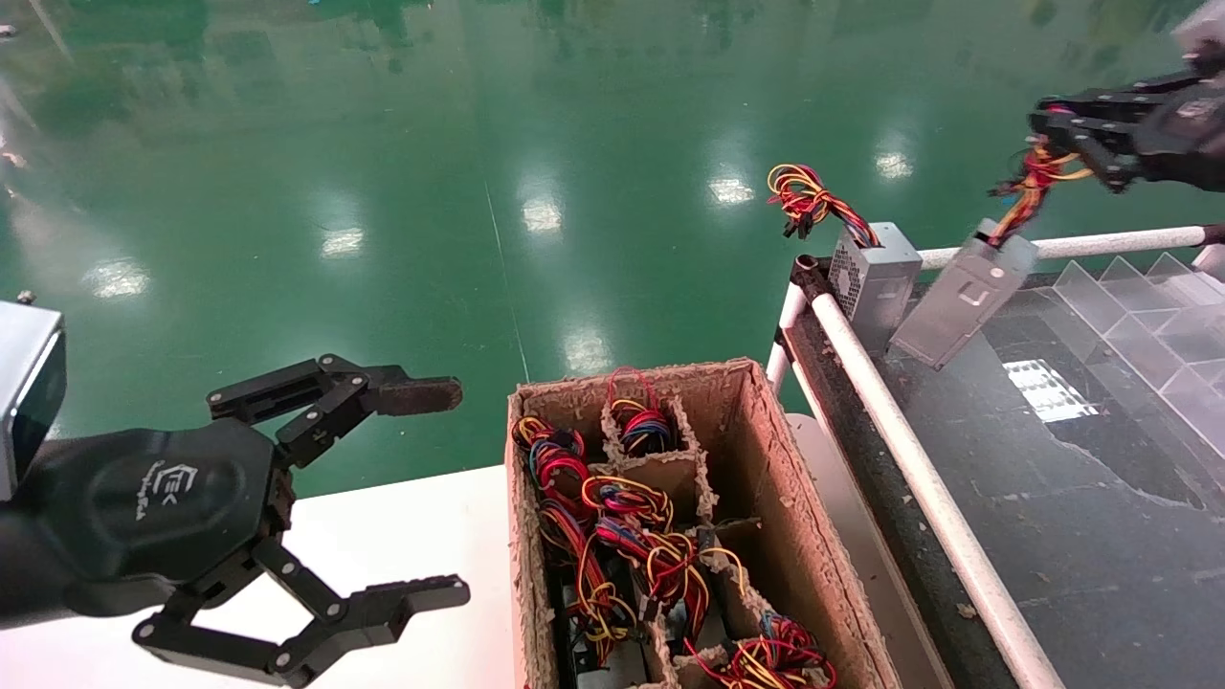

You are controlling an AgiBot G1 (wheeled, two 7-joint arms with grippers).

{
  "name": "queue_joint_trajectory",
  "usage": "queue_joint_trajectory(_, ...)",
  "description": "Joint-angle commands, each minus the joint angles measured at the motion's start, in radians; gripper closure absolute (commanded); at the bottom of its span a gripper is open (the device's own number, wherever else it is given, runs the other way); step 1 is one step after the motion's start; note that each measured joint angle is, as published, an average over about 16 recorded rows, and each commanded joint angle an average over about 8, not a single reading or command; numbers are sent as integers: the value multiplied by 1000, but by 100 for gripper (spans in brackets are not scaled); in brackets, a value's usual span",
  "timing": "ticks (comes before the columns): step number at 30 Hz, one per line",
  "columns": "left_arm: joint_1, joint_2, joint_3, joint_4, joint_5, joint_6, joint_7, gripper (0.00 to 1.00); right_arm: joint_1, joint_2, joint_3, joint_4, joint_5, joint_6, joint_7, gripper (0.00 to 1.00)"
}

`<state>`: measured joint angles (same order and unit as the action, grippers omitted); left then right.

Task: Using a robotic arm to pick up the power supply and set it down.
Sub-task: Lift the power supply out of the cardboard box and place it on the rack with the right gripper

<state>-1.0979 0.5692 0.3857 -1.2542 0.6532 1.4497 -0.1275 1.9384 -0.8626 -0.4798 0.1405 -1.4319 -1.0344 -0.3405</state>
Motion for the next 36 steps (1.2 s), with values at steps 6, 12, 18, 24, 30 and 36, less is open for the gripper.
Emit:
queue_joint_trajectory(6,0,0,0,0,0,0,0,0,-6,-80,-10,-31,-15,72,-39,100)
queue_joint_trajectory(12,0,0,0,0,0,0,0,0,0,-132,-16,-59,-25,125,-69,100)
queue_joint_trajectory(18,0,0,0,0,0,0,0,0,2,-175,-18,-82,-29,180,-96,100)
queue_joint_trajectory(24,0,0,0,0,0,0,0,0,-5,-207,-18,-95,-31,225,-132,100)
queue_joint_trajectory(30,0,0,0,0,0,0,0,0,-13,-223,-12,-111,-21,244,-147,70)
queue_joint_trajectory(36,0,0,0,0,0,0,0,0,-16,-228,-6,-124,-14,253,-152,0)
